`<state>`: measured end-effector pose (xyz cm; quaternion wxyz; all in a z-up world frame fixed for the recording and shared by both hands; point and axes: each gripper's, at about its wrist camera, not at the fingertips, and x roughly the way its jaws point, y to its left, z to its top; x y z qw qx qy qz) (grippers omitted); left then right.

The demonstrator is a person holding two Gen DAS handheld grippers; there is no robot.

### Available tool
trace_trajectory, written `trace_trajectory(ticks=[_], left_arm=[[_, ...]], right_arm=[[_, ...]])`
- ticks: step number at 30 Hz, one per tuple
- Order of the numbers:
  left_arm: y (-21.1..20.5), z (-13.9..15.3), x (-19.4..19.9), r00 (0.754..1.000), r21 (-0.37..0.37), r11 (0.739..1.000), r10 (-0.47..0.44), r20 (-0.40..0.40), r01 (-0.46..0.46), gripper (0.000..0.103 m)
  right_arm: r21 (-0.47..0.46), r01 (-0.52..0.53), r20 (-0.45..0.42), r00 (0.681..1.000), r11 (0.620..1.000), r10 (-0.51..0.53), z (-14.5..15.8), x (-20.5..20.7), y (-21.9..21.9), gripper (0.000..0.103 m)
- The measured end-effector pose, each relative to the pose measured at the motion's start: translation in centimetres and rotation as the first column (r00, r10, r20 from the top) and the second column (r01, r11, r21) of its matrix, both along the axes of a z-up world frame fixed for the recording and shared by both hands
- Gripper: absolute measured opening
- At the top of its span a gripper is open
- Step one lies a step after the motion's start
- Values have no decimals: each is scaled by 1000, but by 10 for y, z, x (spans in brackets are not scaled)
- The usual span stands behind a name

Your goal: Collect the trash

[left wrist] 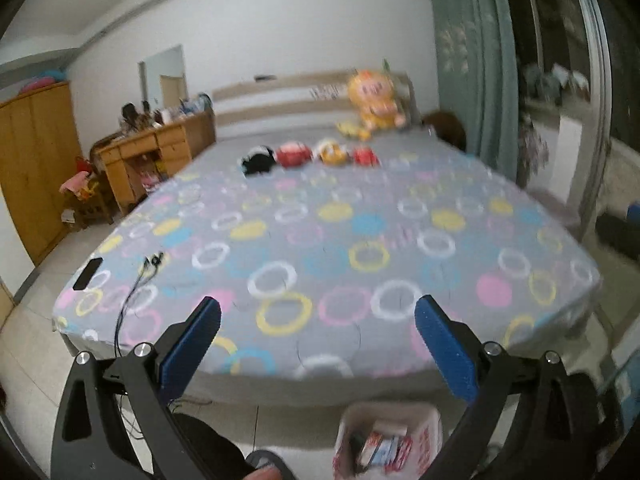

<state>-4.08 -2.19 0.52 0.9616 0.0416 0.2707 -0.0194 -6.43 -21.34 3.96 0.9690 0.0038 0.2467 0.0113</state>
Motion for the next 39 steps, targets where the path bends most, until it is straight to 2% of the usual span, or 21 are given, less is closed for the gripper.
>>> trace_trajectory(ticks=[3, 9, 21, 39], left_arm=[[13, 21, -5, 999, -44, 999, 25, 32, -24, 95], [31, 38, -14, 996, -83, 994, 70, 63, -64, 95], [46, 39, -14, 995, -90, 992, 94, 44, -90, 95], [46, 41, -16, 995, -88, 992, 89, 43, -85, 95]], right_arm=[[-17, 19, 11, 1000, 1000, -19, 6, -1, 0, 96], [-46, 32, 16, 999, 998, -32, 8, -5, 3, 96], [-43, 24, -3, 1000, 999, -24, 2, -2, 8, 96], [-34, 21, -14, 1000, 999, -21, -6, 1, 7, 96]])
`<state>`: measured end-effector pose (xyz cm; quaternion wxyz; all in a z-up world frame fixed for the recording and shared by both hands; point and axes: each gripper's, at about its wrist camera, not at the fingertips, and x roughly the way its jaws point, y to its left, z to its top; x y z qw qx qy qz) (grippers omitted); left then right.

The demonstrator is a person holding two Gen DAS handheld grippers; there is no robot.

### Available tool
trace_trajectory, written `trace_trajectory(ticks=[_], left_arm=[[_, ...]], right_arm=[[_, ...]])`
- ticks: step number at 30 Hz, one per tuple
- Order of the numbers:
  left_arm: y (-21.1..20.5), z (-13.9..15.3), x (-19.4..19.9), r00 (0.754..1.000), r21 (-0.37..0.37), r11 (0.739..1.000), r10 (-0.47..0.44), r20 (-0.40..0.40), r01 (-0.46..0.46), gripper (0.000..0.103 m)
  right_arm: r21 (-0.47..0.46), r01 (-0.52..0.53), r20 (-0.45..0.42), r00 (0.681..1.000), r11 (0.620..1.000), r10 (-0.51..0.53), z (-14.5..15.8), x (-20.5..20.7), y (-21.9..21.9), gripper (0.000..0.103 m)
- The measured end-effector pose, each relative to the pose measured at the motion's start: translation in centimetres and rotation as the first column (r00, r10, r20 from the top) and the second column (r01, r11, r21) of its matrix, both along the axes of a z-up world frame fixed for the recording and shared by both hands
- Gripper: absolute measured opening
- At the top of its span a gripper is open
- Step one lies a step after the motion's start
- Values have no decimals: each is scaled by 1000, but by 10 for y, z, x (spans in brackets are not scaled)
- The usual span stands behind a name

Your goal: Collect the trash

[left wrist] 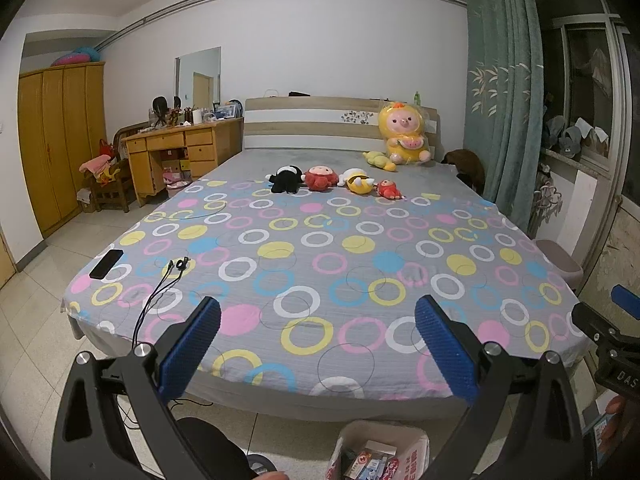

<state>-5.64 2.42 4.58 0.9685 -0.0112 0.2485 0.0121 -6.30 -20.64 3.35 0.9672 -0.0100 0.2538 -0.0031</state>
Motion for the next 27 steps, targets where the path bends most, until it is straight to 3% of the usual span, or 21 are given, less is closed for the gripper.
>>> trace_trajectory(ticks=[27], left_arm=[[8, 0, -5, 1000, -10, 1000, -4, -18, 4, 95]], right_arm=[[0, 5, -5, 1000, 1000, -5, -10, 1, 1, 96]])
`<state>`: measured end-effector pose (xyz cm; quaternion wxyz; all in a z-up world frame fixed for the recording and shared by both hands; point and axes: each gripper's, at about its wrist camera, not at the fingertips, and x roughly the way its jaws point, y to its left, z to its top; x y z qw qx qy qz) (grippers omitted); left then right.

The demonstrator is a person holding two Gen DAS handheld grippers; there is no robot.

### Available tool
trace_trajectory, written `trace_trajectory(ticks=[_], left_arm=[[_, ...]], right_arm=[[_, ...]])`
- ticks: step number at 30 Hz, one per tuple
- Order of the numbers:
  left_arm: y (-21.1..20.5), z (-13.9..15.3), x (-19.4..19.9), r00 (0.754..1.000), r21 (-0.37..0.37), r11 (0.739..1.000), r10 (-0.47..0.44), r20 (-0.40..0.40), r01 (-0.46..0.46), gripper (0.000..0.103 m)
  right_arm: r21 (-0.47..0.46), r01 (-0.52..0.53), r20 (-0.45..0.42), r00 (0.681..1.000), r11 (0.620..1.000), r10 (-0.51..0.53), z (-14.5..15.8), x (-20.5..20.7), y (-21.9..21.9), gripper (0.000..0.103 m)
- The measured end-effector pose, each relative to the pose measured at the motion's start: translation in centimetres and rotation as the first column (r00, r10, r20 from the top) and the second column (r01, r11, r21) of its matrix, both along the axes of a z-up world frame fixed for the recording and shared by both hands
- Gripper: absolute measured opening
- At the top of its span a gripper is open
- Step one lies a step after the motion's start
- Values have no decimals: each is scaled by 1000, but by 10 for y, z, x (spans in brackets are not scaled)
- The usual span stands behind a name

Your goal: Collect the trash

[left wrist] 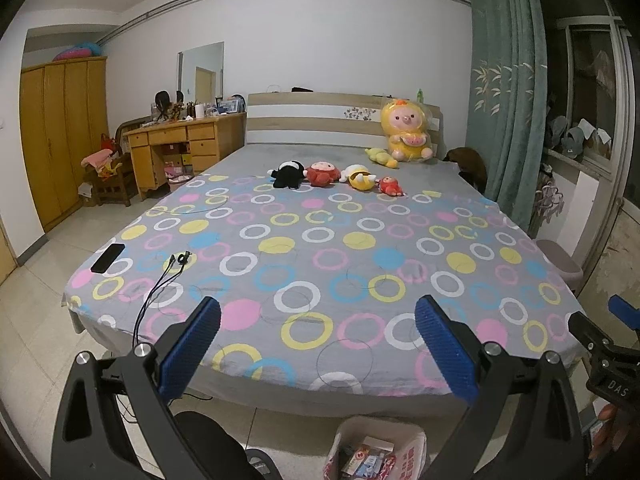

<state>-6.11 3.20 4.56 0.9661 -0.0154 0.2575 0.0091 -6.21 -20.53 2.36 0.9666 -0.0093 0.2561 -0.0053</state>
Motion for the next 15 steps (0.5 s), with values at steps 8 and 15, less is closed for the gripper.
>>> trace_trajectory(ticks=[8, 15], left_arm=[[3, 0, 0, 1000, -12, 1000, -7, 5, 7, 95], [1, -2, 0, 1000, 17, 1000, -5, -5, 5, 95]], right_arm=[[8, 12, -5, 1000, 1000, -12, -8, -2, -5, 96], [8, 23, -10, 1000, 1000, -22, -10, -5, -10, 96]])
